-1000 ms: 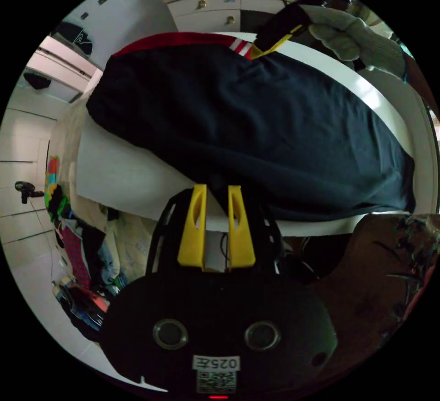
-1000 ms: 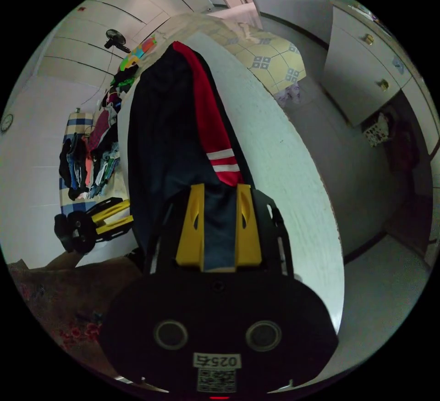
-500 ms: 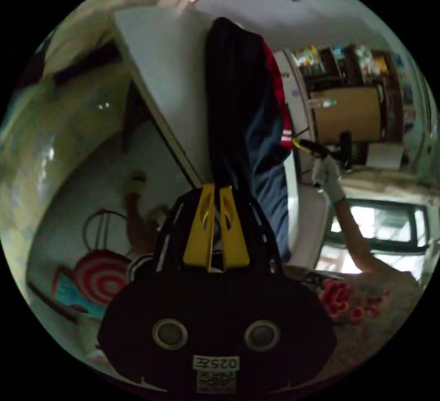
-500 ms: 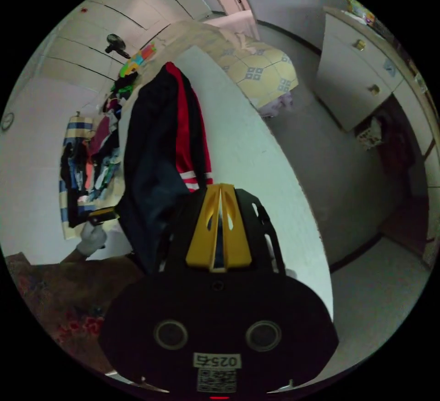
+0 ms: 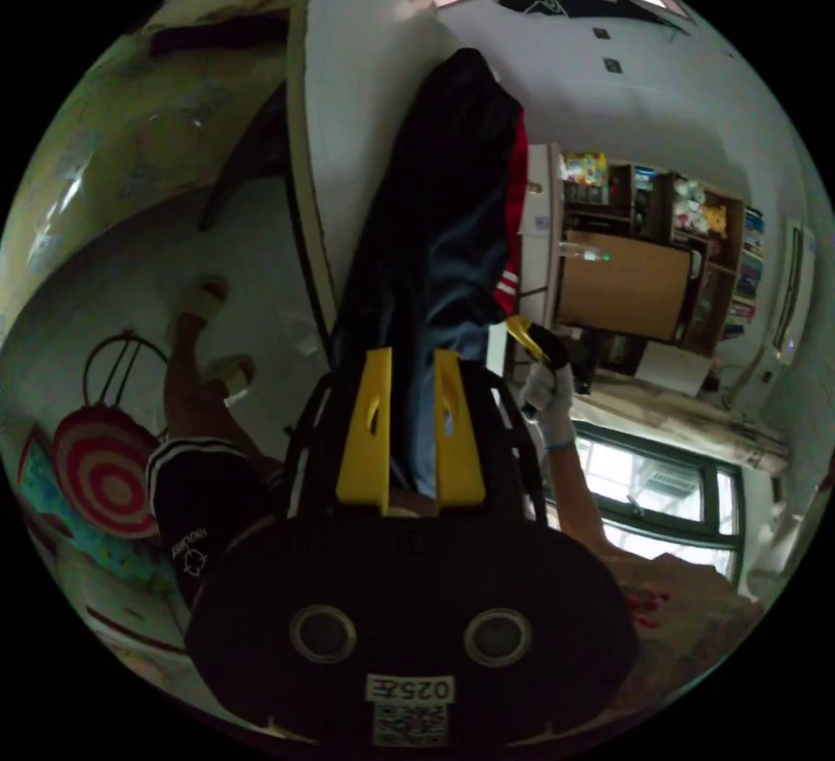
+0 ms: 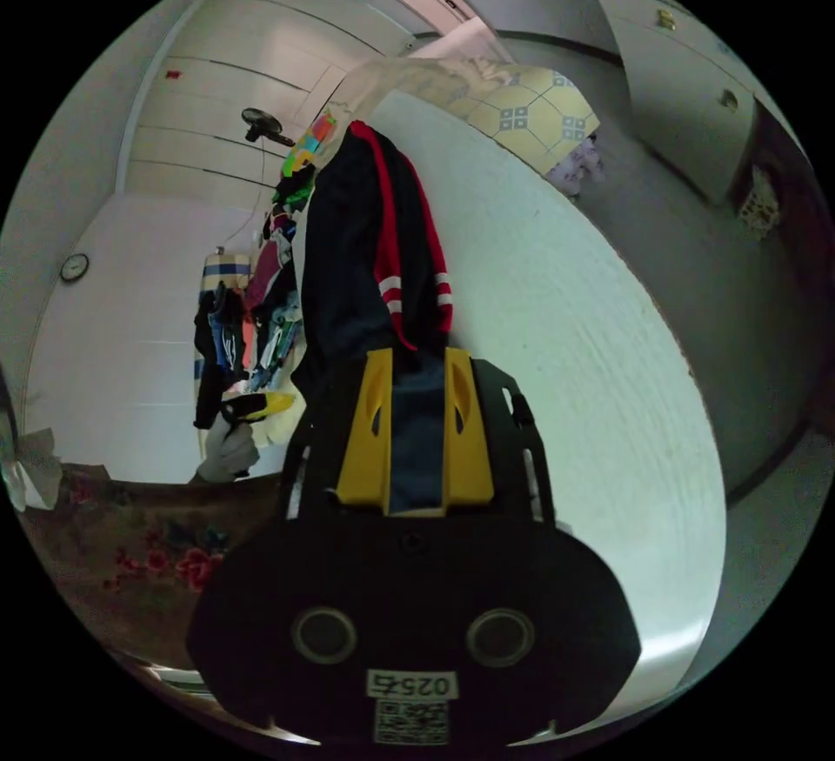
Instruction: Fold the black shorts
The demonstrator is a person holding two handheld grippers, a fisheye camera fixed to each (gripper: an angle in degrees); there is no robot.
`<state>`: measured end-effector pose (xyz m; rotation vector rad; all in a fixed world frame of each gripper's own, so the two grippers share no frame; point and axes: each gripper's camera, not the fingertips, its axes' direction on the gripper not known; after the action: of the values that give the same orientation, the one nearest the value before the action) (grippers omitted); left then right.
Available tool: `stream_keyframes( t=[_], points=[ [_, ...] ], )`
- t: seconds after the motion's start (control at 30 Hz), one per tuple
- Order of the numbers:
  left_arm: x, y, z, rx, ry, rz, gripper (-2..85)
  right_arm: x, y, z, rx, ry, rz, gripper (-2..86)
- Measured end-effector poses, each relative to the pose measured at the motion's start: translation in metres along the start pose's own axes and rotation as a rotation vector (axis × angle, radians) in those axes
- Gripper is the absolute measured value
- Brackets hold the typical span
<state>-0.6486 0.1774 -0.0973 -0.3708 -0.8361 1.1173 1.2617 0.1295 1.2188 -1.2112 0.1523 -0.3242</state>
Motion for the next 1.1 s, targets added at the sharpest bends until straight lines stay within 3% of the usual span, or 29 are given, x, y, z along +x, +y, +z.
stream_keyframes(
  t=[0.17, 0.43, 0.7, 0.83, 0.97, 1.1],
  points=[
    [-0.006, -0.025, -0.001, -0.012, -0.112, -0.048, 3.8, -0.006, 0.001, -0.003, -0.002, -0.007, 0.023, 9.5],
    [0.001, -0.049, -0.04, 0.005, -0.138, -0.115, 4.1, -0.041, -0.019, 0.006, -0.076, 0.112, -0.073, 10.7],
    [0.013, -0.053, -0.065, 0.027, -0.168, -0.106, 5.4, -0.068, -0.036, 0.014, -0.103, 0.098, -0.097, 11.6],
    [0.0, -0.073, -0.062, 0.018, -0.171, -0.143, 0.0, -0.079, -0.049, 0.029, -0.146, 0.118, -0.079, 9.2],
    [0.019, -0.071, -0.104, 0.02, -0.079, -0.046, -0.9, -0.098, -0.057, 0.036, -0.176, 0.305, -0.082, 2.8],
    [-0.002, -0.067, -0.133, 0.01, -0.111, -0.005, -1.0, -0.114, -0.059, 0.032, -0.176, 0.387, -0.111, 2.0]
  ],
)
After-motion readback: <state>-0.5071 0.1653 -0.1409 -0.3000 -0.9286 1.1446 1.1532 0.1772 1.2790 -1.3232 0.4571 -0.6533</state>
